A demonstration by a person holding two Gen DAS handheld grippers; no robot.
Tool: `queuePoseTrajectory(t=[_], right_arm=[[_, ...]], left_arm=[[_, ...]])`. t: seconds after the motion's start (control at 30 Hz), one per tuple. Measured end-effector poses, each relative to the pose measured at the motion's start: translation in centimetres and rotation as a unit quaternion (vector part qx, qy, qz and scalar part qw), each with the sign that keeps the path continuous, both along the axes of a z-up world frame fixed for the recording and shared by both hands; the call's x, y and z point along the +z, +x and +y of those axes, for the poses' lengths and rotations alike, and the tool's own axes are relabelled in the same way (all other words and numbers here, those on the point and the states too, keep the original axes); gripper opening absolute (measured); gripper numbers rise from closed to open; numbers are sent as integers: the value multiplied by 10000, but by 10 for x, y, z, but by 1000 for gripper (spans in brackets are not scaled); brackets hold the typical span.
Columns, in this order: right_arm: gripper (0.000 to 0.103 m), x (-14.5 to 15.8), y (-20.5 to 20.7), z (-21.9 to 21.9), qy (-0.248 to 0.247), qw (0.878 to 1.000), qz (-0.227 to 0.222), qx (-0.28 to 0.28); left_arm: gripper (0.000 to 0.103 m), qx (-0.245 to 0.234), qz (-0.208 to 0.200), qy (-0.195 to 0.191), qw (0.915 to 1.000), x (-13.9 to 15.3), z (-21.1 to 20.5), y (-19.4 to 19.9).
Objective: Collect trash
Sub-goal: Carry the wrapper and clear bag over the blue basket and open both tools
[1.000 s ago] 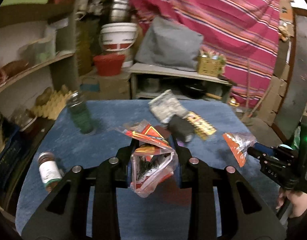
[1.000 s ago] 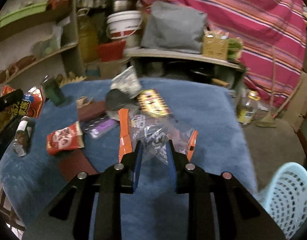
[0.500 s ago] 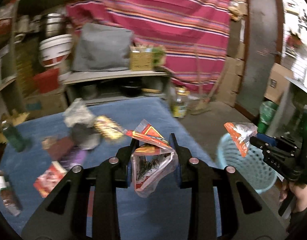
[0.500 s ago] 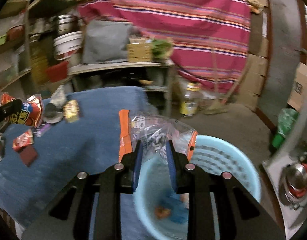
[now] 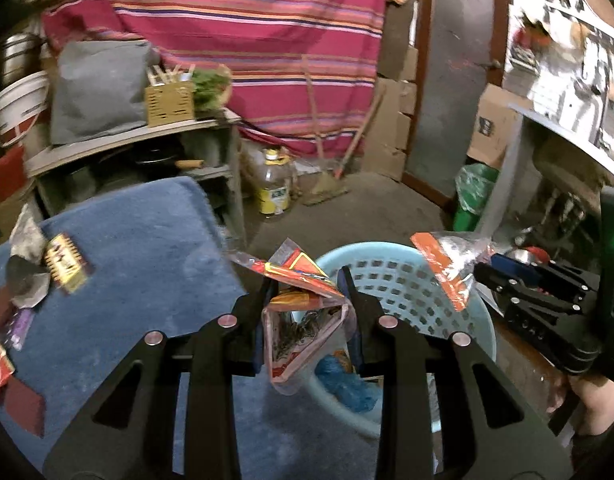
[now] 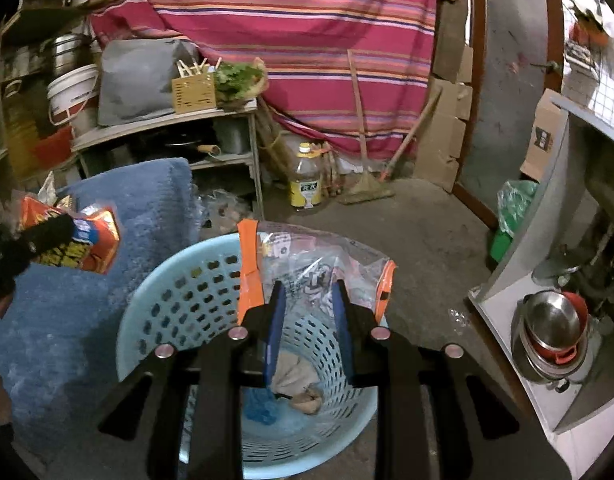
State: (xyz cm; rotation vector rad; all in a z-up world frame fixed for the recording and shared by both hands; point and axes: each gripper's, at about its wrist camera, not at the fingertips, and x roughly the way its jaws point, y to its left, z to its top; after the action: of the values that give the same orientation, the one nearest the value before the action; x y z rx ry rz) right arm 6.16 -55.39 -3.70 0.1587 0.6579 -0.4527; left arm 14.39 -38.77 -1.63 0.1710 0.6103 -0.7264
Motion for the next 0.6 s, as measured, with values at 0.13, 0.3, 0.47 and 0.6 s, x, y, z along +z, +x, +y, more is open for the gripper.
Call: queuePoseTrajectory(t=[0.13, 0.3, 0.47, 0.6], right_arm=[[25, -10, 3, 0, 38, 10000, 63, 1], [25, -14, 10, 3, 21, 9999, 130, 15], [25, -13, 12, 3, -14, 9999, 118, 19], [25, -12, 12, 3, -15, 9999, 117, 12]], left_arm=[[29, -158, -27, 85, 9998, -9, -24, -1], [31, -276, 323, -49, 9991, -17, -34, 10], [33, -233, 329, 97, 9991, -22, -47, 15], [48, -119, 328, 20, 9994, -16, -45, 18]])
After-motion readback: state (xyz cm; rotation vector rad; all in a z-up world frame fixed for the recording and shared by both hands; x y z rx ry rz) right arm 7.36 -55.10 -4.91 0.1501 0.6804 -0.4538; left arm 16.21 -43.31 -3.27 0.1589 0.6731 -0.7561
